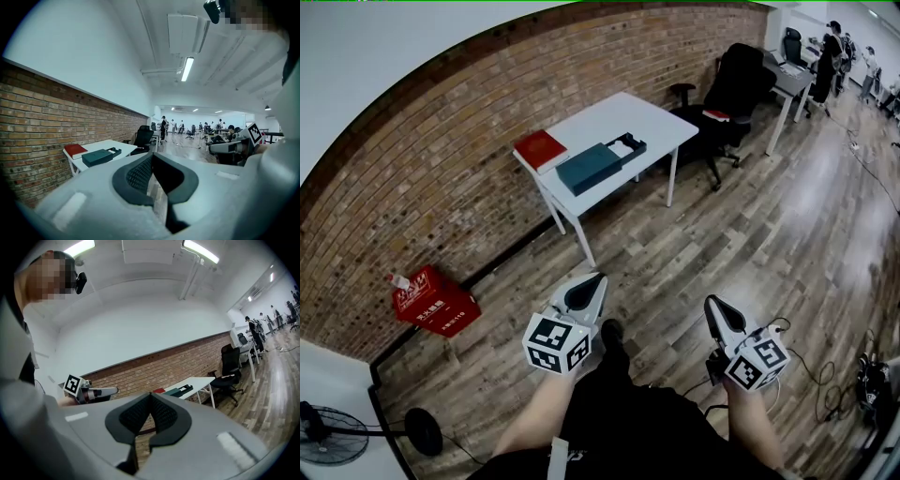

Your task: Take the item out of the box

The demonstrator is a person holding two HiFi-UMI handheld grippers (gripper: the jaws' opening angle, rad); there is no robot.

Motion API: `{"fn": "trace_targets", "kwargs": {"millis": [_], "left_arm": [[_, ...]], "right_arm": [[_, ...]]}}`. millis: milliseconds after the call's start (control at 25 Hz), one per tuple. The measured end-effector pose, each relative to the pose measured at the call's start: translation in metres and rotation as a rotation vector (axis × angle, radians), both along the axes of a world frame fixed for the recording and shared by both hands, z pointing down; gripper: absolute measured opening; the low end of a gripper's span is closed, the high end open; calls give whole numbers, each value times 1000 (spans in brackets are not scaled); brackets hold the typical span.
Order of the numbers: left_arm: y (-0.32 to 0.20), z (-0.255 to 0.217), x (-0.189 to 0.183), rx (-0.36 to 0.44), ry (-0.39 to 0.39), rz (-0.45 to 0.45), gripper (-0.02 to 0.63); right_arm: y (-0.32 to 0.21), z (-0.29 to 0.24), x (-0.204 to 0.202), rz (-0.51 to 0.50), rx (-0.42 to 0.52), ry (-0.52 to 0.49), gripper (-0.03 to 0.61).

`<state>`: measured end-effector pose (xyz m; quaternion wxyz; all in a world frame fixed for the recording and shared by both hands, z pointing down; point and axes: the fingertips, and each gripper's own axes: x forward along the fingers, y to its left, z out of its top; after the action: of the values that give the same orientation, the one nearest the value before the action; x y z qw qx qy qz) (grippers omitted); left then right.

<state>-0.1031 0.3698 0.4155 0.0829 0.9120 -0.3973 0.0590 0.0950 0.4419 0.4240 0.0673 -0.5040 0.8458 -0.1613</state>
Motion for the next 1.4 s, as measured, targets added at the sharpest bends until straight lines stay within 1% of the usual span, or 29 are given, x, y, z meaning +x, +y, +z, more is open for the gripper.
{"fn": "trace_targets", "kwargs": {"millis": [200,400,640,760,880,1040,1200,1400], "left_arm": [[-29,4,7,-7,3,-2,6],[-75,11,19,-19,11,8,6],[-146,14,45,-28,17,70,6],[-178,19,57,-42,5,110,6],[-209,21,63,-38,-21,140,6],[-247,29,65,-46,-31,162,6],[-277,37,58,-51,-37,173,6],[-312,30,46,-35,-10,185,6]], "right_arm": [[-29,6,-3,-34,-18,5,0],[-71,8,-2,-51,-27,15,0],[-135,8,8,-8,-38,18,0],[-167,14,12,14,-53,9,0],[-200,22,11,24,-75,6,0],[-237,31,1,14,-99,13,0],[-267,36,-6,26,-122,33,0],[-301,25,-11,53,-117,71,0]]}}
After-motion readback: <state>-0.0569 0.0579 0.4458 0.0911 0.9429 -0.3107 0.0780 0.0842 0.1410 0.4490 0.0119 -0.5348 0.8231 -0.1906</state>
